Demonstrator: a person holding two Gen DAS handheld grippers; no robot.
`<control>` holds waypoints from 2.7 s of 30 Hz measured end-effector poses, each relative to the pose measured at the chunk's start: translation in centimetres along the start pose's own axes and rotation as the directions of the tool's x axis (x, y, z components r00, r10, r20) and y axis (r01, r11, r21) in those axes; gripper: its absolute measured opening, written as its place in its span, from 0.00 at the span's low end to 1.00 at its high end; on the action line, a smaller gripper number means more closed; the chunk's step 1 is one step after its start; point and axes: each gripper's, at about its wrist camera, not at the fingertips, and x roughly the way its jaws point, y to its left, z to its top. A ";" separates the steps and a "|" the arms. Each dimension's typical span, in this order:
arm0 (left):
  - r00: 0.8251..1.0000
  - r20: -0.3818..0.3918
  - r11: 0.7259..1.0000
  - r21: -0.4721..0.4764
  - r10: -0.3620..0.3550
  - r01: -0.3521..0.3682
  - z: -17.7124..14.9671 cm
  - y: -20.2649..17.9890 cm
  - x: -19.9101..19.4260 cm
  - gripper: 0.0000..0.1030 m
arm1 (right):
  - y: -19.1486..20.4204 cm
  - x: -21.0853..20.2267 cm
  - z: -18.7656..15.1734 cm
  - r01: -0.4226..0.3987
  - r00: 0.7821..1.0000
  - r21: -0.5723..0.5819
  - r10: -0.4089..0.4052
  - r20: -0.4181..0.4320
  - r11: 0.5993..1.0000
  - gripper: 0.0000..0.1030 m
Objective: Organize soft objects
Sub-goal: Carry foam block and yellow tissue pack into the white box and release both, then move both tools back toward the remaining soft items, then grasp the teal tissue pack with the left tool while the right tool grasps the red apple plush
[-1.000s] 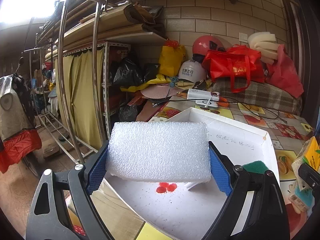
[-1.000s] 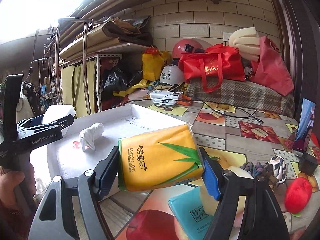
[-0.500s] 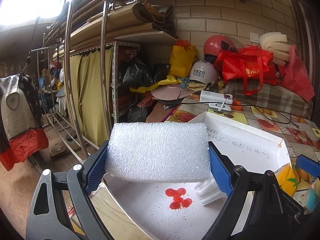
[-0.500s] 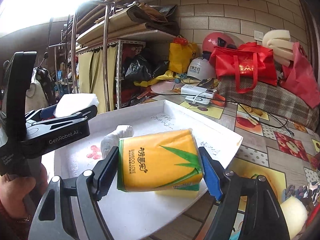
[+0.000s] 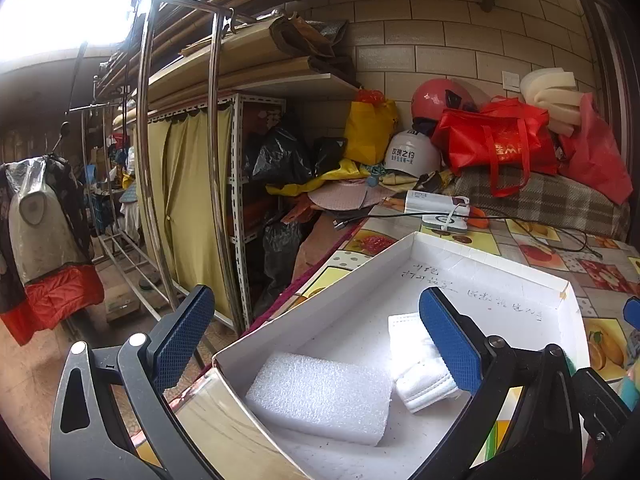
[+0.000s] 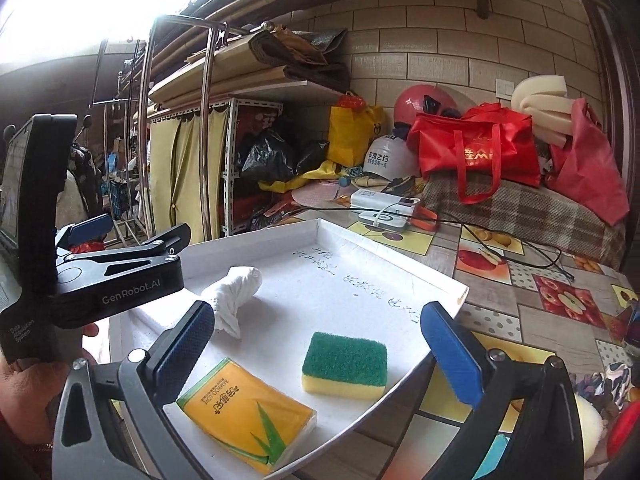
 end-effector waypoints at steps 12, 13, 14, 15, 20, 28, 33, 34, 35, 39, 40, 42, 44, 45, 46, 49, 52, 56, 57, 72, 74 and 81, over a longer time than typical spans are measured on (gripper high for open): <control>0.999 0.031 1.000 -0.008 -0.016 0.016 -0.3 -0.1 -1.2 1.00 | -0.5 -2.5 -0.9 0.030 0.999 0.013 -0.030 0.034 0.999 1.00; 0.999 0.031 1.000 -0.004 -0.017 0.017 -0.3 -0.2 -1.4 1.00 | -0.6 -2.6 -0.9 0.031 0.999 0.019 -0.031 0.036 0.999 1.00; 0.999 0.030 1.000 0.000 -0.018 0.018 -0.4 -0.4 -1.5 1.00 | -0.8 -2.8 -1.0 0.030 0.999 0.026 -0.031 0.037 0.999 1.00; 0.999 0.030 1.000 0.005 -0.019 0.019 -0.4 -0.5 -1.7 1.00 | -1.0 -2.8 -1.0 0.028 0.999 0.034 -0.030 0.037 0.999 1.00; 0.999 0.021 0.999 0.022 -0.040 0.040 -0.8 -1.3 -2.4 1.00 | -1.8 -3.8 -1.6 0.019 0.999 0.058 -0.021 0.039 0.998 1.00; 0.993 0.019 0.989 0.085 -0.120 0.118 -1.7 -4.2 -4.8 1.00 | -3.6 -5.9 -2.6 0.030 0.999 0.089 -0.033 0.038 0.996 1.00; 0.982 0.005 0.976 0.112 -0.190 0.188 -2.3 -6.5 -6.6 1.00 | -5.1 -6.9 -3.1 0.041 0.999 0.113 -0.045 0.031 0.993 1.00; 0.979 0.000 0.972 0.117 -0.203 0.202 -2.4 -6.9 -6.9 1.00 | -5.4 -7.0 -3.2 0.043 0.999 0.118 -0.047 0.026 0.992 1.00; 0.977 -0.004 0.970 0.118 -0.212 0.211 -2.5 -7.2 -7.1 1.00 | -5.7 -7.1 -3.2 0.046 0.999 0.124 -0.049 0.022 0.991 1.00; 0.972 -0.014 0.963 0.129 -0.235 0.235 -2.8 -8.4 -7.9 1.00 | -7.0 -7.5 -3.6 0.060 0.998 0.151 -0.062 0.009 0.987 1.00; 0.971 -0.016 0.962 0.134 -0.239 0.239 -2.8 -8.7 -8.2 1.00 | -7.3 -7.6 -3.6 0.064 0.998 0.156 -0.066 0.006 0.986 1.00; 0.969 -0.018 0.959 0.142 -0.247 0.247 -3.0 -9.3 -8.5 1.00 | -8.0 -8.0 -3.8 0.071 0.997 0.169 -0.073 0.004 0.983 1.00; 0.967 -0.021 0.956 0.146 -0.254 0.254 -3.1 -9.7 -8.9 1.00 | -8.7 -8.4 -4.0 0.077 0.997 0.187 -0.079 0.004 0.979 1.00; 0.966 -0.024 0.955 0.145 -0.258 0.259 -3.2 -10.0 -9.0 1.00 | -9.0 -8.5 -4.1 0.079 0.997 0.197 -0.081 0.003 0.977 1.00; 0.964 -0.028 0.953 0.144 -0.265 0.266 -3.3 -10.2 -9.2 1.00 | -9.3 -8.6 -4.2 0.080 0.997 0.208 -0.082 0.002 0.975 1.00; 0.958 -0.038 0.945 0.157 -0.284 0.286 -3.5 -11.3 -9.7 1.00 | -10.2 -8.8 -4.3 0.080 0.997 0.228 -0.081 -0.008 0.970 1.00; 0.949 -0.045 0.928 0.201 -0.311 0.314 -3.8 -12.9 -10.4 1.00 | -11.1 -9.4 -4.5 0.094 0.996 0.224 -0.093 -0.012 0.970 1.00; 0.935 -0.058 0.895 0.274 -0.350 0.352 -4.1 -14.9 -11.1 1.00 | -14.3 -10.9 -5.3 0.129 0.991 0.254 -0.130 -0.013 0.959 1.00; 0.929 -0.069 0.886 0.283 -0.363 0.367 -4.2 -15.3 -11.2 1.00 | -15.4 -11.3 -5.5 0.148 0.989 0.265 -0.147 -0.021 0.953 1.00; 0.780 -0.429 0.633 0.460 -0.456 0.623 -7.0 -23.9 -9.3 1.00 | -24.5 -11.4 -8.9 0.376 0.906 0.365 -0.256 -0.338 0.851 1.00; 0.761 -0.470 0.638 0.429 -0.447 0.640 -7.1 -24.3 -8.3 1.00 | -24.7 -10.5 -9.1 0.398 0.885 0.341 -0.259 -0.386 0.852 1.00; 0.721 -0.550 0.642 0.380 -0.422 0.666 -7.7 -25.0 -6.7 0.75 | -25.0 -7.8 -9.9 0.424 0.825 0.289 -0.234 -0.515 0.858 0.93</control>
